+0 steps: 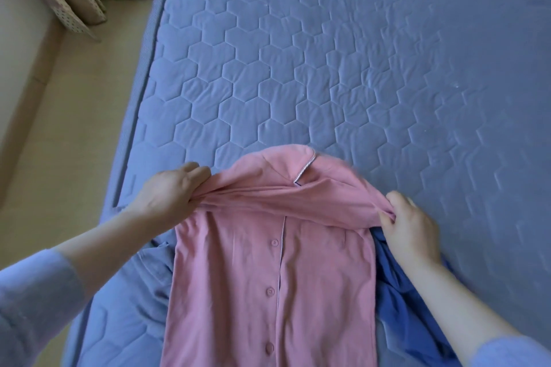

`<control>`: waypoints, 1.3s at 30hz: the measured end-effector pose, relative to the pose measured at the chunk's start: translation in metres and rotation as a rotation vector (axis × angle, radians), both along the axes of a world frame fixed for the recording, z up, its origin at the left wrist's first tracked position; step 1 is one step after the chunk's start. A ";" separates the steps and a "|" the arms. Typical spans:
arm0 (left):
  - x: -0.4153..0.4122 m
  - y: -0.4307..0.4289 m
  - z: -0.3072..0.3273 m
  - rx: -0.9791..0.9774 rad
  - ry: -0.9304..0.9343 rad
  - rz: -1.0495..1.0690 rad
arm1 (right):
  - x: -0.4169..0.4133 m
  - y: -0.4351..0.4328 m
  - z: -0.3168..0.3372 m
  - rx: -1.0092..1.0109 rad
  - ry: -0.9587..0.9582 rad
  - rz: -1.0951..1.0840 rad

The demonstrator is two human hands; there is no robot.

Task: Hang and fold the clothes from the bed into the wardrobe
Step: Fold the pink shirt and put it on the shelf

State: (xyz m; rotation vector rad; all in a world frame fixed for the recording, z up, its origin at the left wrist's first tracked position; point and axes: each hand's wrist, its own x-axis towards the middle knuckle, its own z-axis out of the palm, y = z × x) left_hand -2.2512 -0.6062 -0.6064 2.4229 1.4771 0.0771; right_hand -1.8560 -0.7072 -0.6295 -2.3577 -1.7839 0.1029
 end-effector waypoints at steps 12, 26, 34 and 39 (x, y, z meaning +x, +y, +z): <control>-0.030 -0.097 -0.050 -0.045 0.048 -0.163 | -0.017 -0.111 -0.031 -0.179 0.141 0.080; 0.054 -0.122 -0.093 -0.501 -0.153 0.295 | -0.102 -0.070 -0.066 -0.405 1.017 -0.336; 0.032 -0.182 -0.085 -0.570 -0.150 -0.072 | -0.090 -0.151 -0.054 -0.307 0.645 0.192; 0.017 -0.208 -0.086 -0.623 -0.200 -0.013 | -0.073 -0.183 -0.065 -0.611 0.451 0.327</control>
